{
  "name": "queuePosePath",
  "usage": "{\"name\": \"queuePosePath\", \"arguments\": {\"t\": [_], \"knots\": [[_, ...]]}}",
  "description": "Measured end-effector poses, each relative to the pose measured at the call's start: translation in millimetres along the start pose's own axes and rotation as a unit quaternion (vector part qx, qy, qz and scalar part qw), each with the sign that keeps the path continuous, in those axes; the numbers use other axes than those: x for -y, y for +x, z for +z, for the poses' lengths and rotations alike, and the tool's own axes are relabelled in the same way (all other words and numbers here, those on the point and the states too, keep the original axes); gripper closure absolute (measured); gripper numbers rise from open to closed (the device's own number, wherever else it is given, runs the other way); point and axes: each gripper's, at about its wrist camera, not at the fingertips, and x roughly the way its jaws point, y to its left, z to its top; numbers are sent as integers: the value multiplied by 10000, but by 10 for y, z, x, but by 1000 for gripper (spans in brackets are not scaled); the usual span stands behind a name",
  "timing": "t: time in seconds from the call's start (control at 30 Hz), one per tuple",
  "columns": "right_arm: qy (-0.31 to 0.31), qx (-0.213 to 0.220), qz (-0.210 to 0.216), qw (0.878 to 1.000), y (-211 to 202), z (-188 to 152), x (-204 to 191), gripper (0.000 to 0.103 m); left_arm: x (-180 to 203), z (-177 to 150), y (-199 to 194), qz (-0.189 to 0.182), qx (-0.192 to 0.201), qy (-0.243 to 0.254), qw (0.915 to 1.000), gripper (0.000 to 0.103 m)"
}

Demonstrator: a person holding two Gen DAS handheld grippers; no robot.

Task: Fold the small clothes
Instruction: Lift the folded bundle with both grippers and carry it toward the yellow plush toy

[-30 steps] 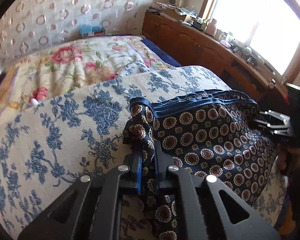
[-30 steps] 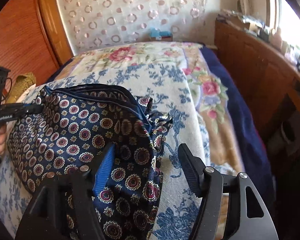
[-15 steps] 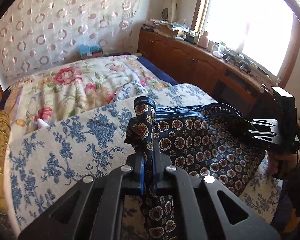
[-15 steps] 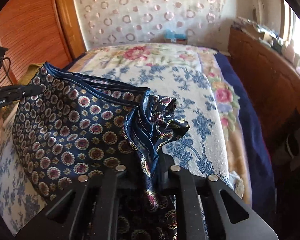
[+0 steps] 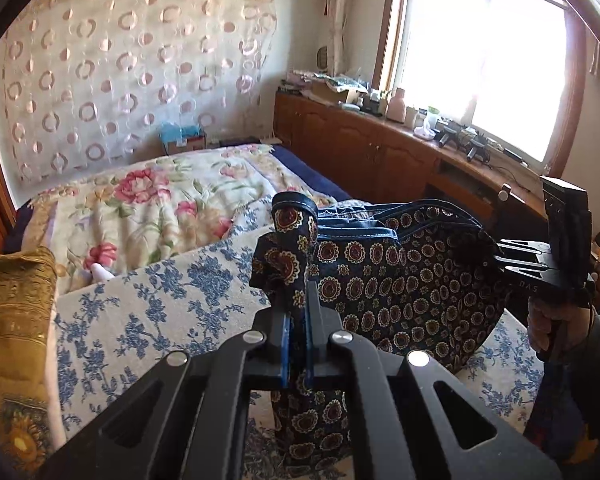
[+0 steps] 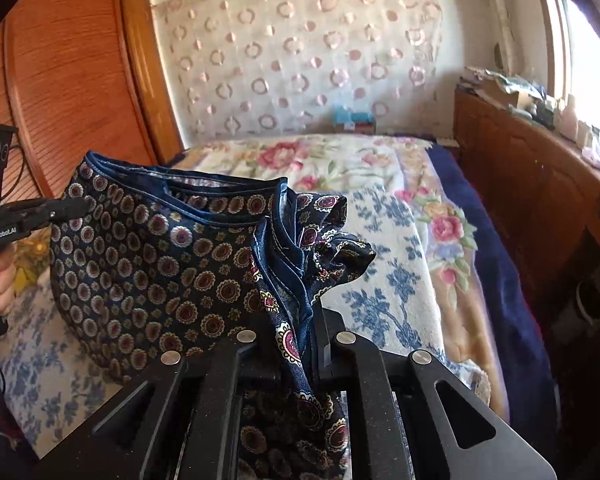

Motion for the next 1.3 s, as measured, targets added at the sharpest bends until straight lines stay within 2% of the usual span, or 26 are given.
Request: {"name": "queuePosePath", "arguments": {"t": [0.3, 0.53, 0.7, 0.93, 1.13, 1.3], "knots": [[-527, 362, 295, 9975, -69, 410, -444, 97, -270, -4, -602, 395, 435, -144, 9982, 100], [-1213, 554, 722, 9884, 196, 868, -1130, 97, -766, -193, -1092, 1000, 686, -435, 9917, 100], [-1737, 610, 1016, 9776, 491, 1173, -1642, 97, -1183, -324, -1404, 1483, 880, -725, 9823, 100], [-2586, 662, 1448, 9528, 1110, 1627, -2532, 97, -1668, -611, -1664, 1941, 1028, -1231, 9678, 100], [-3166, 586, 1719, 9310, 1656, 1762, -3289, 97, -1938, -1043, -1727, 2317, 1072, -1736, 9511, 100], [-3384, 489, 1874, 9209, 2048, 1820, -3792, 97, -2019, -1310, -1724, 2505, 1075, -1978, 9416, 100]]}}
